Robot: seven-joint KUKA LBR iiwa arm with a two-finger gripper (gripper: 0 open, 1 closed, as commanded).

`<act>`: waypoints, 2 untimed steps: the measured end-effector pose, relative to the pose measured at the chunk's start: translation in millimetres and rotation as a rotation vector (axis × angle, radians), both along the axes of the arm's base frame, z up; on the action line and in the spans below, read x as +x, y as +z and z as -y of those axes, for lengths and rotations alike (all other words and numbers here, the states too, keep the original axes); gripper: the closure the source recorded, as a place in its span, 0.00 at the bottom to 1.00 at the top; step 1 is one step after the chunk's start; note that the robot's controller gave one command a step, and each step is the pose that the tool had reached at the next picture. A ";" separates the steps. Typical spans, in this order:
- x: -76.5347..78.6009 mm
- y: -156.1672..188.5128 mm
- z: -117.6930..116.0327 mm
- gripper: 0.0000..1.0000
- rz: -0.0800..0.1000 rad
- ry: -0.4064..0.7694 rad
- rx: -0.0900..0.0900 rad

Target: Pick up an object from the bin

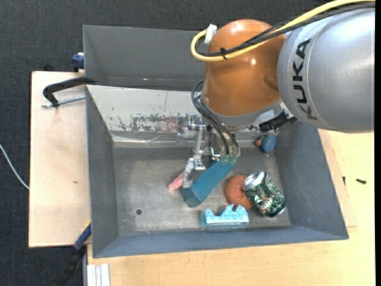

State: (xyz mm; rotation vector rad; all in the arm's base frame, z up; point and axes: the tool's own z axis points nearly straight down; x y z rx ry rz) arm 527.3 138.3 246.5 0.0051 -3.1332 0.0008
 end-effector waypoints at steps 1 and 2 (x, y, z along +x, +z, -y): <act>1.6 4.4 0.8 0.00 0.009 -0.003 0.002; -2.9 -44.2 10.7 0.00 0.014 0.062 0.002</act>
Offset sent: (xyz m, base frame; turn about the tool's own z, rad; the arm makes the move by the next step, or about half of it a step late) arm -0.0143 -0.0305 -0.1350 -0.1714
